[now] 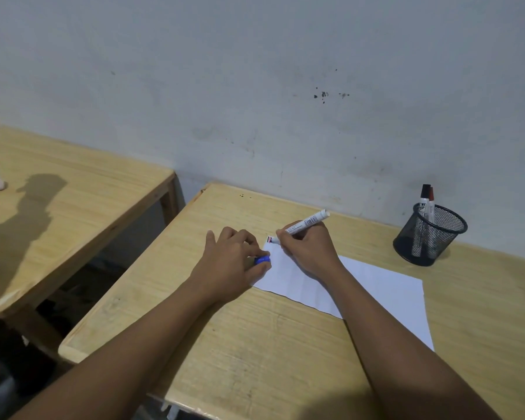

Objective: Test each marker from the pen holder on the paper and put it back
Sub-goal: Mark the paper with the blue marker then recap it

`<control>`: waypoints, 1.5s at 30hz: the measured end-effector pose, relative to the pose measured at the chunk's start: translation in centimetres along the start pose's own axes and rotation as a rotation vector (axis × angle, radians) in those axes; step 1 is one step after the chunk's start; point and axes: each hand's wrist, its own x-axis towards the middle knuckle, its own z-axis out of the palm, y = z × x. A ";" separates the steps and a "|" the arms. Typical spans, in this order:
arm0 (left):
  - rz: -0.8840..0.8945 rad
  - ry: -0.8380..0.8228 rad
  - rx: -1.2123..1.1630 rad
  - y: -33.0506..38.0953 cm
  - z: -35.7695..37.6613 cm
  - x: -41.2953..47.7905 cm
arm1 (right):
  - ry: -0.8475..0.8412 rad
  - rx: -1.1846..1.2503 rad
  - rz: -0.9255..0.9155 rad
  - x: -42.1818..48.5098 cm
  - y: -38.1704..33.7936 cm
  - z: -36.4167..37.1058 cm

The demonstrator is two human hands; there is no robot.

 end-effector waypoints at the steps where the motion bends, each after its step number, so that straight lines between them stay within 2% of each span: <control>1: 0.000 -0.001 0.000 0.0 0.0 0.0 | -0.014 0.017 0.006 0.0 0.0 0.0; 6: -0.004 0.000 0.010 -0.1 0.1 0.1 | -0.027 0.070 0.019 -0.1 0.0 0.0; 11: -0.004 -0.017 0.012 -0.1 0.0 0.0 | 0.049 0.311 0.048 -0.5 -1.4 -0.9; 15: -0.059 -0.076 -0.021 0.1 -0.4 0.1 | 0.108 0.406 -0.024 -1.3 -3.6 -3.3; 18: -0.144 -0.045 -0.192 1.1 -1.5 0.6 | 0.109 0.396 -0.074 -2.1 -5.9 -5.7; 21: -0.157 0.089 -0.425 3.5 -3.6 2.1 | 0.102 0.352 -0.113 -3.1 -7.9 -8.3; 24: -0.099 0.159 -0.637 7.7 -7.0 3.4 | 0.116 0.337 -0.169 -4.8 -9.9 -10.7; 29: 0.064 0.203 -0.759 13.8 -11.1 4.5 | 0.189 0.375 -0.257 -7.8 -13.3 -14.6; 32: 0.131 0.206 -0.761 16.3 -12.6 4.4 | 0.217 0.349 -0.291 -9.4 -14.7 -16.6; 40: 0.280 0.176 -0.616 20.9 -14.5 3.6 | 0.152 0.229 -0.333 -13.2 -16.4 -20.1; 45: 0.353 0.341 -0.449 22.7 -15.2 3.6 | 0.215 0.218 -0.315 -13.9 -17.0 -20.6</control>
